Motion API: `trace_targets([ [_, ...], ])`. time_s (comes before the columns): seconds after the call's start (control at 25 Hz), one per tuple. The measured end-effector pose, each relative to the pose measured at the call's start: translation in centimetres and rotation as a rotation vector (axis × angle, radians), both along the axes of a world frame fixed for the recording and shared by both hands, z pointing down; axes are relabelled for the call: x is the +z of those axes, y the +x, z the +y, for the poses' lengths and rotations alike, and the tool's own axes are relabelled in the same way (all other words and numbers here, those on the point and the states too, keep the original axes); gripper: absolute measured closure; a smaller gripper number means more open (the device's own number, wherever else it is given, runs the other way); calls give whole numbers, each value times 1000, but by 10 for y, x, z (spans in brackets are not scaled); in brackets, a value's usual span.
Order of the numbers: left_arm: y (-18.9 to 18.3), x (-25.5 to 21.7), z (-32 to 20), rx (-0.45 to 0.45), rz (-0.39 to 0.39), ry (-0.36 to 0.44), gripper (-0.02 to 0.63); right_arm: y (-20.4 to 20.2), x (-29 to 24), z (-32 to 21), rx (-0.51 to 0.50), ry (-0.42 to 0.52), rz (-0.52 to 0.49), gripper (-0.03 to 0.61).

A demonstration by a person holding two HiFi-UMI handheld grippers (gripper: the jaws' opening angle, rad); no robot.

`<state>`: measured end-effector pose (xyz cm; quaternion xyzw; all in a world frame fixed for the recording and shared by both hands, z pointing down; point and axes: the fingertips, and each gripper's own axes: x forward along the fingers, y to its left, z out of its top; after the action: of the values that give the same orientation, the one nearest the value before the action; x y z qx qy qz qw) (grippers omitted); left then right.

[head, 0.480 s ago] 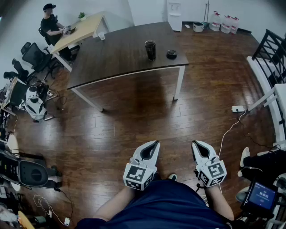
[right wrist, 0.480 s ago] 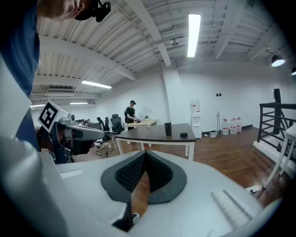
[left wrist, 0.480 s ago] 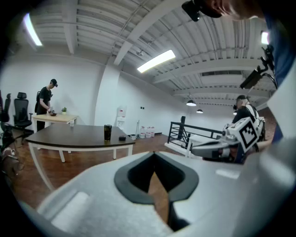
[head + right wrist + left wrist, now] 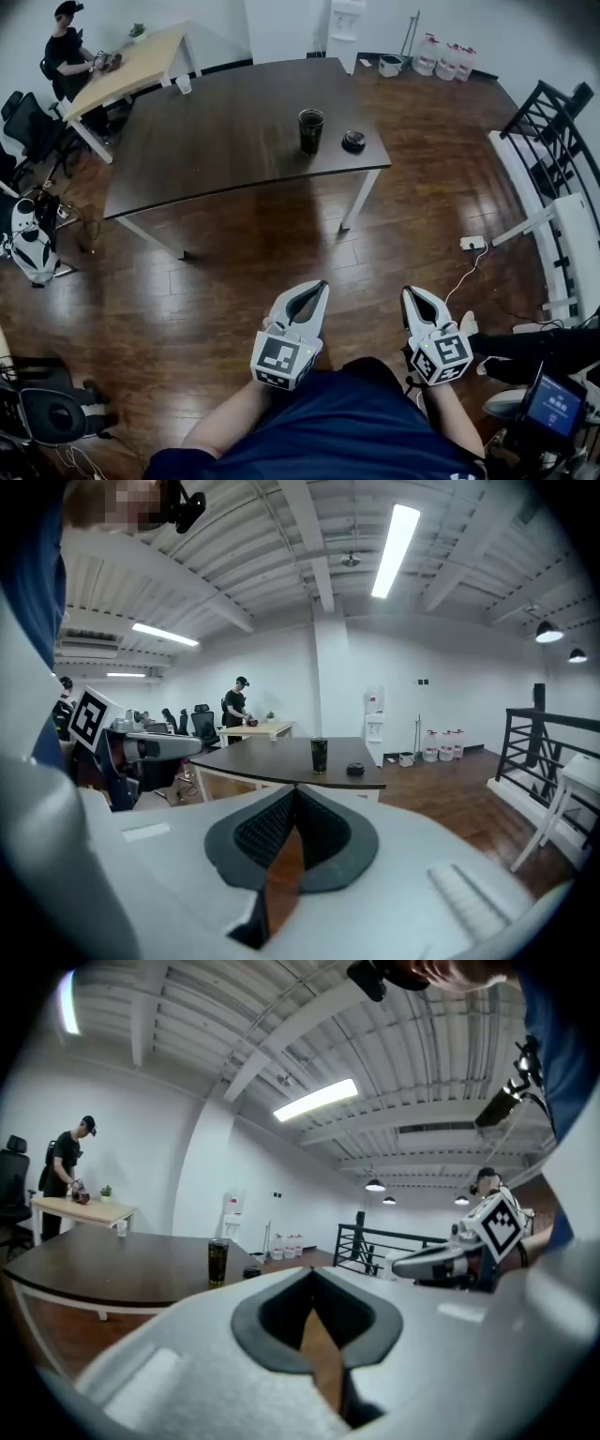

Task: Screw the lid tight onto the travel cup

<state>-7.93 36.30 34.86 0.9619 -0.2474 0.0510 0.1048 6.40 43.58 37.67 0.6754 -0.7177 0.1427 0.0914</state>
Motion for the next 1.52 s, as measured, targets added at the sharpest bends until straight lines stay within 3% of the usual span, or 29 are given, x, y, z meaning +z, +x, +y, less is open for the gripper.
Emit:
trace_targets([
  [0.24,13,4,-56,5,32,-30,609,7,-8,-59,-11,14,45,574],
  [0.4,45,10,-94,-20,31,-45,609,38,3,-104,-52,47,-9,574],
  [0.6,97,3,-141,-75,-22,-13,609,88,7,-165,-117,83,-74,574],
  [0.76,142,-11,-164,-89,-33,45,607,128,9,-203,-180,88,-67,574],
  [1.0,148,4,-205,-142,-108,23,556,154,25,-256,-244,45,-32,535],
  [1.2,144,34,-259,-146,-151,-15,489,160,52,-305,-299,-37,50,462],
  [1.36,143,58,-313,-89,-157,-36,412,162,76,-351,-367,-151,183,377],
  [1.52,132,94,-371,-22,-223,-25,351,170,102,-409,-419,-281,316,334],
])
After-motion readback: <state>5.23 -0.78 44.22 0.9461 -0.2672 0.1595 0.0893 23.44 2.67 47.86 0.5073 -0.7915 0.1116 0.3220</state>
